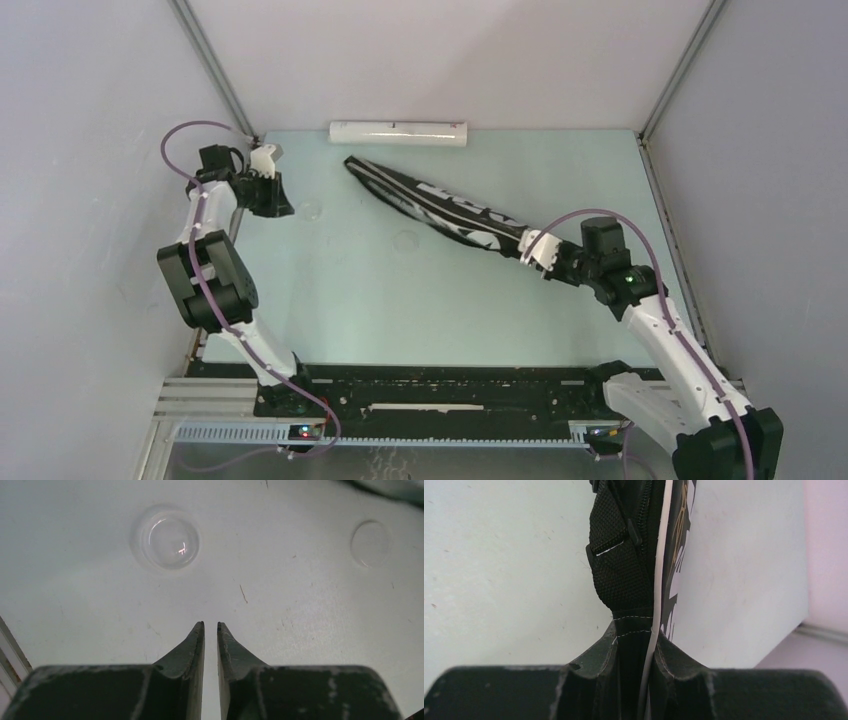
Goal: Pack up the badminton gear
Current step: Zip the racket bag at the center of the board, then place the racket bag at the center of the board.
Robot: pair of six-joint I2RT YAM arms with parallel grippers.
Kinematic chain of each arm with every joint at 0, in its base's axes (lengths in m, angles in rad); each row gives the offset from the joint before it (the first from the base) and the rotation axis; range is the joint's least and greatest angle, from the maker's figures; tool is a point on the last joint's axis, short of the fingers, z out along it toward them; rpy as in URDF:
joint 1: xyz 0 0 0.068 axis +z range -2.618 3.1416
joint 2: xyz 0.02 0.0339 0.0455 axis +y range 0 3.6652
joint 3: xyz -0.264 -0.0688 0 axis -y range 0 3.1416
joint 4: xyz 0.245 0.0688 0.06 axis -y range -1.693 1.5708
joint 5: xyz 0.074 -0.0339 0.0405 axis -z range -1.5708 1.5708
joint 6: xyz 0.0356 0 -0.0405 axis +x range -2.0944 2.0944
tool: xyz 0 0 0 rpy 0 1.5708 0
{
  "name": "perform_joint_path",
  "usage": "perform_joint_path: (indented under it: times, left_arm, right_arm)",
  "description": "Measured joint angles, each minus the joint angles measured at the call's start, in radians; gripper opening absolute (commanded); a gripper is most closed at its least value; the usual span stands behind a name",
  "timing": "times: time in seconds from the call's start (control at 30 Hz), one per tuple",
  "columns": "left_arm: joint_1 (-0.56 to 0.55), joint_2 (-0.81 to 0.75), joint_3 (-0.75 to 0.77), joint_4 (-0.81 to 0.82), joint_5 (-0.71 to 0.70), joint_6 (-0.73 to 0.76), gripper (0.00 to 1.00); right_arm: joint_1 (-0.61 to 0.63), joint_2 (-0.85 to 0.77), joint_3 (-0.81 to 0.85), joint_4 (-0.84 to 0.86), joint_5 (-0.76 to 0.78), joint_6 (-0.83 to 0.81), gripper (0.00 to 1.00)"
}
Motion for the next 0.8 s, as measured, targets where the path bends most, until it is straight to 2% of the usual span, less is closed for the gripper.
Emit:
perform_joint_path:
  times: [0.2,0.47,0.63,0.8]
  left_arm:
    - [-0.023,-0.024,0.000,0.021,-0.051,-0.072,0.18]
    - [-0.037,-0.135,-0.031,0.047,-0.066,-0.108,0.18]
    - [-0.037,-0.155,-0.064,0.073,-0.071,-0.126,0.18]
    - [-0.037,-0.164,-0.087,0.091,-0.098,-0.148,0.18]
  right_arm:
    - [0.132,0.057,-0.002,0.088,0.014,0.003,0.00]
    - [0.205,0.355,0.077,0.320,0.070,0.002,0.00]
    - [0.232,0.480,0.187,0.348,0.062,0.027,0.00]
    - [0.297,0.527,0.247,0.349,0.060,0.066,0.00]
